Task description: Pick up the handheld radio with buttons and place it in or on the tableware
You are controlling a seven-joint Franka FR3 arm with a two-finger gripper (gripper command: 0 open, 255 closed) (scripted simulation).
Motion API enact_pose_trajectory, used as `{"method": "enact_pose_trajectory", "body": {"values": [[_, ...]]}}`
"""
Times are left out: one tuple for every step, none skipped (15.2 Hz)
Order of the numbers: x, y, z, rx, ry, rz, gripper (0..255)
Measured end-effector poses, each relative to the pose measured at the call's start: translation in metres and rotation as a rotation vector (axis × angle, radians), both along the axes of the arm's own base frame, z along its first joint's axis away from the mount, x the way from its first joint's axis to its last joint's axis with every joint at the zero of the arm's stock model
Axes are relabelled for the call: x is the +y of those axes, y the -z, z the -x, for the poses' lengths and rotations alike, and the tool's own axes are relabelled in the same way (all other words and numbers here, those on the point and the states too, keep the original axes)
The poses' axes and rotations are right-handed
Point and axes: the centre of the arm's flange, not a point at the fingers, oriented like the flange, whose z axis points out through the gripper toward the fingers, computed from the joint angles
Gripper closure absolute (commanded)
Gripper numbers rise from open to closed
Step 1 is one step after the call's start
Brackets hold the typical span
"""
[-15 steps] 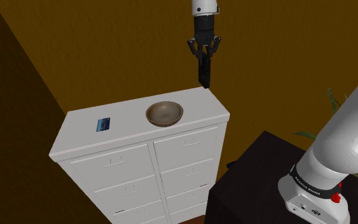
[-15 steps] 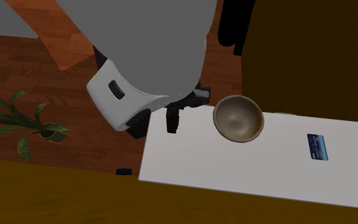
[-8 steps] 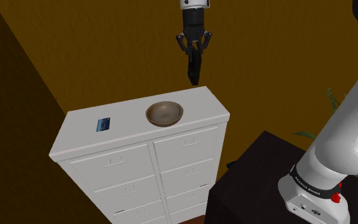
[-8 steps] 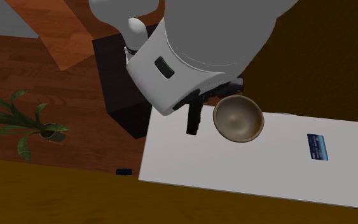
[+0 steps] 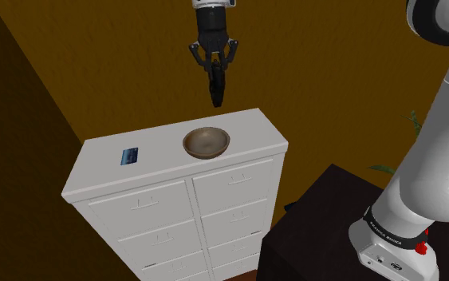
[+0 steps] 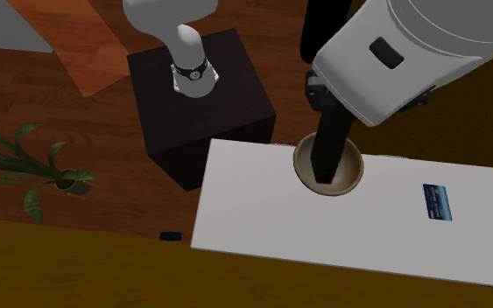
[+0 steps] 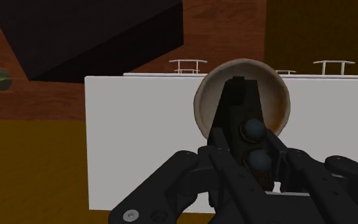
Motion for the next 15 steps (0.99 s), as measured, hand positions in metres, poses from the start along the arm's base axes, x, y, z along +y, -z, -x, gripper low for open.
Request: {"method": "enact_pose_trajectory", "body": {"values": [[0.015,-0.002,-0.005,0.000,-0.001,0.000,255],[0.029,-0.007,-0.011,0.000,-0.001,0.000,255],[0.040,-0.011,-0.012,0.000,0.000,0.000,255],[0.045,-0.010,-0.012,0.000,0.000,0.000,255],[0.050,-0.006,-0.011,0.001,0.001,0.000,255],[0.053,-0.002,-0.012,0.001,0.001,0.000,255],[0.054,0.003,-0.012,0.001,0.001,-0.001,255],[0.054,0.007,-0.012,0.001,0.001,0.000,255],[0.054,0.012,-0.012,0.001,0.001,0.000,255],[0.054,0.016,-0.012,0.000,0.002,0.000,255],[0.054,0.023,-0.013,0.001,0.002,0.000,255],[0.055,0.028,-0.013,0.001,0.002,0.000,255],[0.053,0.034,-0.013,0.001,0.002,0.000,255],[0.053,0.039,-0.012,0.001,0.002,0.000,255],[0.054,0.044,-0.011,0.001,0.002,0.000,255]]}}
